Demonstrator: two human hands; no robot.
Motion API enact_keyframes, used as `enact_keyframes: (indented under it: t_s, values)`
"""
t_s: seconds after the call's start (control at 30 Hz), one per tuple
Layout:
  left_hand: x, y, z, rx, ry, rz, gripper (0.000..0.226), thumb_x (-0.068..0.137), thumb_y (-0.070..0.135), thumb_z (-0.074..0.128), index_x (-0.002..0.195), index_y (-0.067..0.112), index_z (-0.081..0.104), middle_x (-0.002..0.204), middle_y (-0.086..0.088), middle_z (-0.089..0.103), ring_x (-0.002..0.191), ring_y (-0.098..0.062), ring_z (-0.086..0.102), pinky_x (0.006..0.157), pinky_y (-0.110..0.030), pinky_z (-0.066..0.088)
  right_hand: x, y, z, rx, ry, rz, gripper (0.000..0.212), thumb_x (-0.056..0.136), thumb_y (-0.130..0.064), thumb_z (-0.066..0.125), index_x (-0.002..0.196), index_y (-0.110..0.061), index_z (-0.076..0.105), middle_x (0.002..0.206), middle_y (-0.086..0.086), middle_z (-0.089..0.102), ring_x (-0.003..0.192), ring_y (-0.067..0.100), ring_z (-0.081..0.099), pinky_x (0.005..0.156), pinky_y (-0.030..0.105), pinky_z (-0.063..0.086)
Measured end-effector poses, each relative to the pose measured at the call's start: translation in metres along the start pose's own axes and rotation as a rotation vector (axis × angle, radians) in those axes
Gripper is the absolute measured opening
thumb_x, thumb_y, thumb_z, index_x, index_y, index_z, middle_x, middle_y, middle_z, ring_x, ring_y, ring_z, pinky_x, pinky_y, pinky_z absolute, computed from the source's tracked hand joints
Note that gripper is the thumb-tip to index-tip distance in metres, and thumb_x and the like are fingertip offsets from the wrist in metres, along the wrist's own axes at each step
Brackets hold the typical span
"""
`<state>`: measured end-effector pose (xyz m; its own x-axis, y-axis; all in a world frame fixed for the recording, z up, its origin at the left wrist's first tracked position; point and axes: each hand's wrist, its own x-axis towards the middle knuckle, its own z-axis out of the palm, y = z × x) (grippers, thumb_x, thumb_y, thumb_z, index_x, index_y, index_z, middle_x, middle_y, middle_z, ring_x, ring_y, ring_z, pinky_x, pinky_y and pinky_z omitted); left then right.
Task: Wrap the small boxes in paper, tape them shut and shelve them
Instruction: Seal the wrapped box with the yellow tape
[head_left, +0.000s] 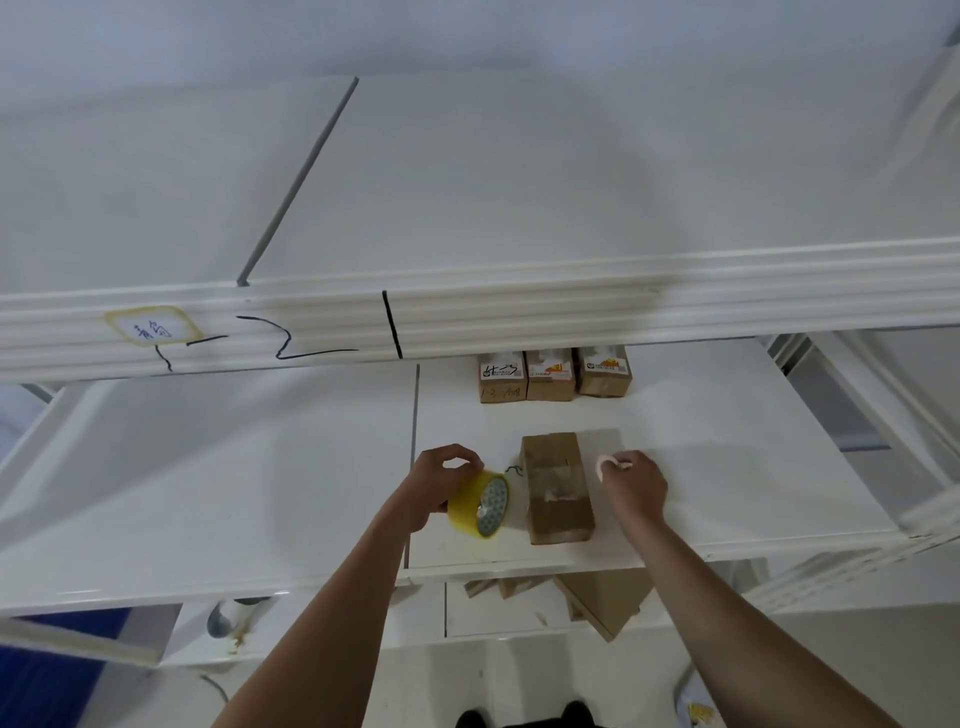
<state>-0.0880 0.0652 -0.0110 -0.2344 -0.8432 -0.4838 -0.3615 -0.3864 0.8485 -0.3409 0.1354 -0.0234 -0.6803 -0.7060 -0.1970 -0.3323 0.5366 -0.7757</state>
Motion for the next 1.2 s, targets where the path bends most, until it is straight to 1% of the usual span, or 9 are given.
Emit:
enact_keyframes:
  t_s: [0.17, 0.3, 0.43, 0.53, 0.63, 0.73, 0.87, 1.07, 1.2]
  values:
    - [-0.011, 0.002, -0.001, -0.128, 0.032, 0.037, 0.012, 0.098, 0.021, 0.062, 0.09, 0.02, 0.07, 0.109, -0.008, 0.065, 0.094, -0.027, 0.066, 0.084, -0.045, 0.059, 0.011, 0.029, 0.004, -0.253, -0.137, -0.021, 0.034, 0.098, -0.025, 0.061, 0.125, -0.004, 0.062, 0.122, 0.013, 0.066, 0.113, 0.033, 0.062, 0.088, 0.032, 0.049]
    - [-0.019, 0.006, -0.003, -0.167, 0.047, 0.068, 0.009, 0.098, 0.016, 0.062, 0.092, 0.017, 0.07, 0.101, -0.005, 0.066, 0.087, -0.022, 0.066, 0.079, -0.041, 0.06, 0.014, 0.037, 0.006, -0.33, -0.166, -0.088, 0.025, 0.099, -0.024, 0.056, 0.083, -0.006, 0.06, 0.08, 0.007, 0.063, 0.08, 0.029, 0.062, 0.062, 0.031, 0.041]
    - [-0.024, 0.006, -0.007, -0.198, 0.071, 0.081, 0.014, 0.098, 0.016, 0.062, 0.087, 0.019, 0.07, 0.102, -0.005, 0.065, 0.089, -0.024, 0.065, 0.074, -0.038, 0.058, 0.015, 0.038, 0.007, -0.404, -0.143, -0.084, 0.031, 0.098, -0.027, 0.06, 0.076, -0.005, 0.06, 0.069, 0.002, 0.056, 0.07, 0.023, 0.056, 0.052, 0.025, 0.032]
    - [-0.028, 0.006, -0.009, -0.211, 0.067, 0.089, 0.014, 0.098, 0.019, 0.063, 0.085, 0.02, 0.07, 0.102, -0.006, 0.066, 0.091, -0.025, 0.065, 0.073, -0.038, 0.057, 0.005, 0.02, 0.006, -0.416, -0.098, -0.05, 0.028, 0.096, -0.025, 0.06, 0.103, 0.001, 0.064, 0.098, 0.016, 0.065, 0.093, 0.032, 0.061, 0.074, 0.033, 0.051]
    - [-0.032, 0.007, -0.01, -0.229, 0.052, 0.105, 0.014, 0.098, 0.018, 0.062, 0.086, 0.019, 0.07, 0.102, -0.007, 0.064, 0.091, -0.025, 0.064, 0.072, -0.037, 0.057, -0.018, -0.017, 0.009, -0.289, 0.011, -0.215, 0.032, 0.097, -0.018, 0.059, 0.125, -0.003, 0.062, 0.12, 0.017, 0.066, 0.112, 0.032, 0.062, 0.095, 0.042, 0.054]
    - [-0.037, 0.006, -0.009, -0.233, 0.034, 0.106, 0.015, 0.099, 0.018, 0.061, 0.087, 0.019, 0.07, 0.101, -0.008, 0.064, 0.088, -0.026, 0.064, 0.07, -0.037, 0.056, -0.051, -0.069, 0.015, -0.116, -0.175, -0.379, 0.027, 0.099, -0.016, 0.058, 0.123, -0.01, 0.067, 0.12, 0.006, 0.067, 0.11, 0.022, 0.063, 0.095, 0.032, 0.051]
    - [-0.048, 0.003, -0.007, -0.242, 0.012, 0.125, 0.012, 0.098, 0.019, 0.062, 0.09, 0.018, 0.07, 0.095, -0.013, 0.07, 0.084, -0.026, 0.069, 0.077, -0.043, 0.059, -0.087, -0.106, 0.023, -0.267, -0.554, -0.481, 0.029, 0.103, -0.034, 0.054, 0.116, -0.018, 0.073, 0.113, -0.003, 0.071, 0.097, 0.012, 0.062, 0.074, 0.023, 0.044]
    - [-0.071, -0.003, -0.007, -0.223, 0.061, 0.135, 0.01, 0.098, 0.023, 0.063, 0.093, 0.019, 0.07, 0.096, -0.015, 0.073, 0.085, -0.026, 0.071, 0.076, -0.039, 0.059, -0.098, -0.104, 0.026, -0.259, -0.512, -0.506, 0.02, 0.097, -0.027, 0.065, 0.103, -0.015, 0.079, 0.099, -0.003, 0.073, 0.08, 0.007, 0.06, 0.06, 0.014, 0.039]
    - [-0.088, -0.003, -0.002, -0.234, 0.106, 0.113, 0.013, 0.098, 0.025, 0.062, 0.092, 0.019, 0.071, 0.099, -0.013, 0.071, 0.087, -0.027, 0.069, 0.077, -0.039, 0.058, -0.106, -0.098, 0.022, -0.236, -0.554, -0.515, 0.015, 0.096, -0.019, 0.066, 0.095, -0.013, 0.079, 0.083, -0.004, 0.07, 0.075, 0.009, 0.062, 0.061, 0.018, 0.045]
